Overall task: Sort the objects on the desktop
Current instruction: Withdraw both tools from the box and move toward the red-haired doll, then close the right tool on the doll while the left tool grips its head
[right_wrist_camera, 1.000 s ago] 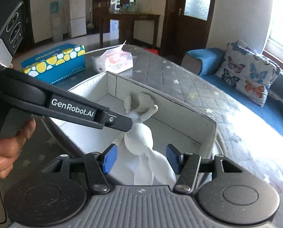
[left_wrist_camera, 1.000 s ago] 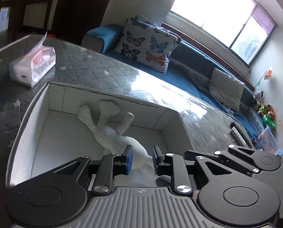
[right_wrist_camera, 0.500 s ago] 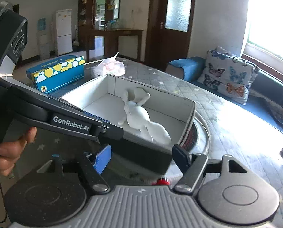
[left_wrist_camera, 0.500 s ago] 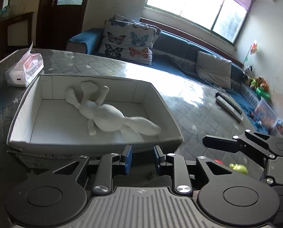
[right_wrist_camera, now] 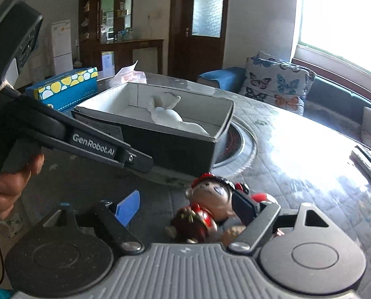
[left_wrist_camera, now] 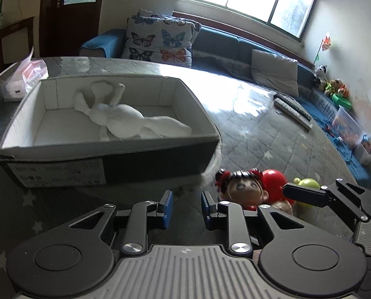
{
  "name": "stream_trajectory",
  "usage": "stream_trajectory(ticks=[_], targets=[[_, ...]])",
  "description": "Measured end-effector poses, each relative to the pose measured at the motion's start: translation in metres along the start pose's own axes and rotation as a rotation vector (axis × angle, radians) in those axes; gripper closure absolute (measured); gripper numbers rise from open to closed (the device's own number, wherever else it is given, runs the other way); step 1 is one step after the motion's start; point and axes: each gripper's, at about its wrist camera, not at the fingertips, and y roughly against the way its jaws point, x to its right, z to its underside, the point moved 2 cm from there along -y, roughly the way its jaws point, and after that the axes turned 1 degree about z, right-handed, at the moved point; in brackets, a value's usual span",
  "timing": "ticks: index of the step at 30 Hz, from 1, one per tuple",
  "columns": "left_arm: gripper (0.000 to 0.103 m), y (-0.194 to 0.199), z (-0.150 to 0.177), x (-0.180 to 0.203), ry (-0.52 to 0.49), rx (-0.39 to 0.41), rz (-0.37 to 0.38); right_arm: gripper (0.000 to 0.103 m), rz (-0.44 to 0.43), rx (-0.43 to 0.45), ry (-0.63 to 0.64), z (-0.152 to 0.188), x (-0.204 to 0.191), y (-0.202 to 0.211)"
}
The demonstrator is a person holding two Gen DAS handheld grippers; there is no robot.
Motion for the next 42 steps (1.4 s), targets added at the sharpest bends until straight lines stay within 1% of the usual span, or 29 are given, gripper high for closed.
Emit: stream_trajectory(ticks=[6,10,14,21,27,34,36,42], targets=[[0.075,-0.004,0.015,0.008,-0.007,-0.013,0.001,0.019,0.035,-0.007,-0.046,0.02,0.003,0.007],[0.075,-0.01,0.022,0.012,-0.017,-0.041,0.009,0.019,0.044,-0.006,-0.098,0.03,0.008,0.012],[0.075,-0.013,0.026,0.016,-0.017,-0.055,0.025,0.02,0.056,-0.007,-0.136,0.039,0.013,0.017],[0.075,-0.013,0.026,0.021,-0.022,-0.058,0.043,0.02,0.077,-0.015,-0.159,0.049,0.019,0.019],[0.075,-0.015,0.026,0.024,-0.023,-0.07,0.057,0.02,0.084,-0.012,-0.174,0.048,0.023,0.018],[0.075,-0.013,0.019,0.026,-0.026,-0.056,0.065,0.022,0.077,-0.003,-0.177,0.044,0.022,0.019],[0.075,-0.014,0.016,0.027,-0.029,-0.054,0.067,0.026,0.066,0.002,-0.167,0.041,0.018,0.018],[0.075,-0.018,0.0,0.025,-0.035,-0.041,0.074,0.031,0.016,0.011,-0.13,0.032,0.003,0.014]])
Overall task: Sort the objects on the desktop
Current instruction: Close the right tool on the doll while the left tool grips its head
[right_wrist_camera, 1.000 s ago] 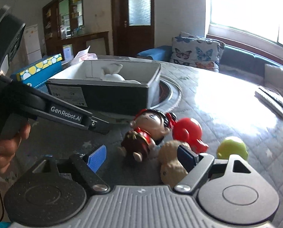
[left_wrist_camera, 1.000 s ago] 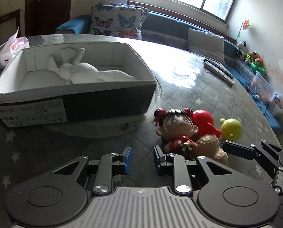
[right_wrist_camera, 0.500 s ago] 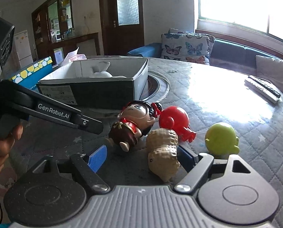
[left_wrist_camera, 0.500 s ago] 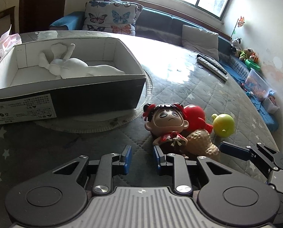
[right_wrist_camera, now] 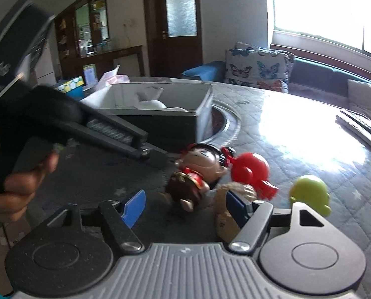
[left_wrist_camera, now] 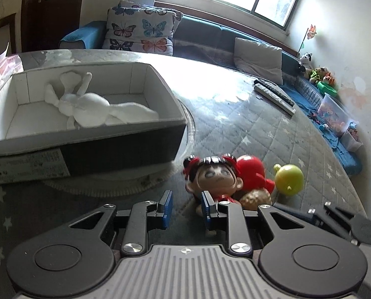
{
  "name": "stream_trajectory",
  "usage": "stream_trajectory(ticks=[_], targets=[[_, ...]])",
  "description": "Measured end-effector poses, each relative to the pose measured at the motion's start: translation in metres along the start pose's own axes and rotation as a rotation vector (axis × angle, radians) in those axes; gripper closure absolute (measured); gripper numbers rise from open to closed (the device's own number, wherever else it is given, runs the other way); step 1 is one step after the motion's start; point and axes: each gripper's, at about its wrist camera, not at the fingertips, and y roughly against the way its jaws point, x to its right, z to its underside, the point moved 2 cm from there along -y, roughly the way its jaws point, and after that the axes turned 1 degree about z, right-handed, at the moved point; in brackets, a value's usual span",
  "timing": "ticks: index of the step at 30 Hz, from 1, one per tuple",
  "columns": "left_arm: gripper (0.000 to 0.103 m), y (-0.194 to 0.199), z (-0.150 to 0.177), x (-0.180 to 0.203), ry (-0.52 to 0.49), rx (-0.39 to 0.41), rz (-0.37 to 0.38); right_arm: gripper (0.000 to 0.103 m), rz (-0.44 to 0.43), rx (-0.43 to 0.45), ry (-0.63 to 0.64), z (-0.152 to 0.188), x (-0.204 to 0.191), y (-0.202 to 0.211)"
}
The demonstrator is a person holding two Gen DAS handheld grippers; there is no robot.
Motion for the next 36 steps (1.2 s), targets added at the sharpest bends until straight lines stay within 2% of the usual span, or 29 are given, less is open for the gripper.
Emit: stream_trajectory(ticks=[3,13,18,26,31,36], targets=[[0.074,-0.002,-0.01,0.001,-0.017,0.01,0.025,0.031,-0.013,-0.003,0.03,-0.003,-0.009,-0.007],[0.073,-0.021,-0.04,0.008,-0.077,0.018,0.073,0.031,0.031,-0.021,0.065,-0.006,-0.02,-0.028],[0.073,-0.04,-0.052,0.013,-0.112,0.0,0.097,0.031,0.049,-0.026,0.068,-0.004,-0.021,-0.034],[0.073,-0.07,-0.056,0.012,-0.102,-0.04,0.132,0.032,0.083,-0.042,0.087,-0.002,-0.02,-0.04],[0.073,-0.081,-0.052,0.01,-0.091,-0.085,0.126,0.047,0.094,-0.058,0.084,-0.001,-0.018,-0.042],[0.072,-0.078,-0.049,0.007,-0.089,-0.084,0.129,0.05,0.091,-0.067,0.094,0.001,-0.017,-0.038]])
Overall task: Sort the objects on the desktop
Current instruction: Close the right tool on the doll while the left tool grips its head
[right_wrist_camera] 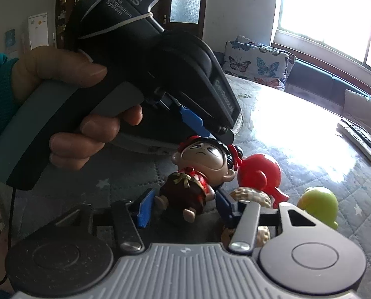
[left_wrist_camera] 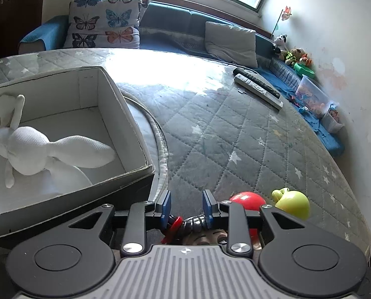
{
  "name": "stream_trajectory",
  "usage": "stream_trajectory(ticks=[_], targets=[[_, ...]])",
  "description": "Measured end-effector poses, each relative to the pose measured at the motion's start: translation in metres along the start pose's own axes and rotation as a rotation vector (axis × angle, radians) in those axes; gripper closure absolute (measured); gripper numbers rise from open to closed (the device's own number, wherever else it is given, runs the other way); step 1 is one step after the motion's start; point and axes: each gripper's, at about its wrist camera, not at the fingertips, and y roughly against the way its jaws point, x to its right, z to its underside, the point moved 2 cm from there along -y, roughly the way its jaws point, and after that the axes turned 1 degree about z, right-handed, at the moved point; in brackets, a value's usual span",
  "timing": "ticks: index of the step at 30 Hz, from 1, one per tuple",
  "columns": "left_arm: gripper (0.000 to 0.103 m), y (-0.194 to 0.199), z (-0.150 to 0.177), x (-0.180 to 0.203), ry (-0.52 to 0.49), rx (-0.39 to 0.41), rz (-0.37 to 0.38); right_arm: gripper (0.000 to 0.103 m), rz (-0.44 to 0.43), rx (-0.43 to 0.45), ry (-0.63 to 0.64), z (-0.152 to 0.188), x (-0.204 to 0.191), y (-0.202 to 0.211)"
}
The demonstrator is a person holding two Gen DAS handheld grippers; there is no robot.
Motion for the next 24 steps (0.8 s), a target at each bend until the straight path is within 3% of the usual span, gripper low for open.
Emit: stream_trajectory(ticks=[13,24], targets=[[0.072,0.018,0.026,-0.012,0.019,-0.039,-0.069,0.052,-0.022,-0.012,0.017,0.013,0.006,0.017],[0.072,0.034,0.053,-0.012,0.041,-0.086,-0.021,0.051,-0.065,-0.023,0.01,0.022,0.011,0.024]])
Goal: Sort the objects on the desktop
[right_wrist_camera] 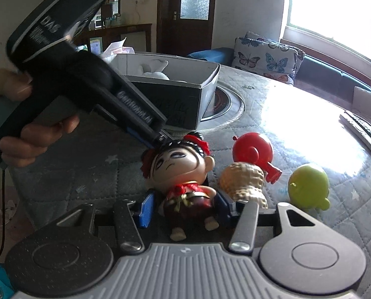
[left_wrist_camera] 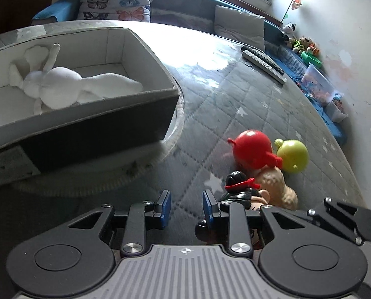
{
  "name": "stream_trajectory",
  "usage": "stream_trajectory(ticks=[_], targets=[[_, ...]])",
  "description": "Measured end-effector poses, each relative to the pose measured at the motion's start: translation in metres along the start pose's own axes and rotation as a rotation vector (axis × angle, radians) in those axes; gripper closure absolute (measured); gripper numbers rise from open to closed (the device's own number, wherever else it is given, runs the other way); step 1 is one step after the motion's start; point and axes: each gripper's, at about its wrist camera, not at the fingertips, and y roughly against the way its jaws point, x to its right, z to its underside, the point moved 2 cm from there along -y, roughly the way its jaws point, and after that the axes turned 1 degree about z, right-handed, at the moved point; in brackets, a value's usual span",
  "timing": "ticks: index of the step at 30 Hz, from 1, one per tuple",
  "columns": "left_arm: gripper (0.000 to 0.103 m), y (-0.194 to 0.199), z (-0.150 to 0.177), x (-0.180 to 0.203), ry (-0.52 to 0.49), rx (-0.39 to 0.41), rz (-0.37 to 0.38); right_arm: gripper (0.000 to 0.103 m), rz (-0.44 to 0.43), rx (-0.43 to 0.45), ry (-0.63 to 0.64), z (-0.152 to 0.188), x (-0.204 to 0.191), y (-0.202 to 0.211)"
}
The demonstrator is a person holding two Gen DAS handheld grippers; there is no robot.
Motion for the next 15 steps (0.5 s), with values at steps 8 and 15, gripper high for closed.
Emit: stream_trajectory(ticks=[8,15], targets=[[0.072,0.014,0.003,-0.007,0.051,0.022,0.042,0.051,-0.011,0.004,0.014,0.007,0.005,0.007],[0.072,0.015,-0.003,-0.007,0.059,0.059,0.112,0.055,-0.004,0.002,-0.001,0.012,0.008,0.005]])
